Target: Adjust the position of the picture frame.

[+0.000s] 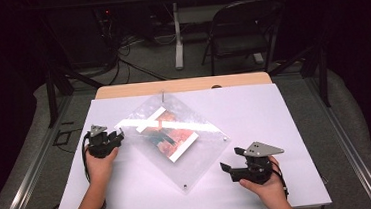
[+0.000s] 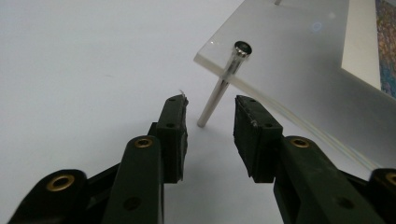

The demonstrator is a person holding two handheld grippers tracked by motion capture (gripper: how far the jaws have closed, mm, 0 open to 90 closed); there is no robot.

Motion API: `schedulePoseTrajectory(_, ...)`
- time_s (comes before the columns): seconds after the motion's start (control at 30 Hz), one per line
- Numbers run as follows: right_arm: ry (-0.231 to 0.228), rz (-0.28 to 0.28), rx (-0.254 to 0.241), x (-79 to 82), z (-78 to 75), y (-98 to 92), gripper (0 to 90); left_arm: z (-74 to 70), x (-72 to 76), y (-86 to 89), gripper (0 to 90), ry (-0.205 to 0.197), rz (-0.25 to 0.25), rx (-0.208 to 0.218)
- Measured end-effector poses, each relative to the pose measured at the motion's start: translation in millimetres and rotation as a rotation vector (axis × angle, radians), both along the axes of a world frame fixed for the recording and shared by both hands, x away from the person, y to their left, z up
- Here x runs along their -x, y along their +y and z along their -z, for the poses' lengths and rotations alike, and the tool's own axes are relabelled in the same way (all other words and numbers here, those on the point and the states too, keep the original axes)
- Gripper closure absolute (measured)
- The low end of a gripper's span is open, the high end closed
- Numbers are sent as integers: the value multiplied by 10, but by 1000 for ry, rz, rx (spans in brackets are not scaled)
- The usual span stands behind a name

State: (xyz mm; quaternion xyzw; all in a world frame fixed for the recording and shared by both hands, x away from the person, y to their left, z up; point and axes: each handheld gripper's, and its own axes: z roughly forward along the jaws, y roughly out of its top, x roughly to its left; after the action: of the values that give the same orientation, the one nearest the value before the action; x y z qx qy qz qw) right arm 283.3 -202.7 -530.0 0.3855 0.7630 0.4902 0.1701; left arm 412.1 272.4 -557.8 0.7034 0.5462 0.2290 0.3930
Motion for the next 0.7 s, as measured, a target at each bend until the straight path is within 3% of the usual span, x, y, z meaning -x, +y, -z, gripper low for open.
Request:
schedulePoseTrajectory(0.33,2,2,-7,0,2,-11,232,46,-130,-38,701,16,-8,-41)
schedulePoseTrajectory(0.7,9,9,-10,28,3,-37,235,69,-181,-74,805,1,41,-66)
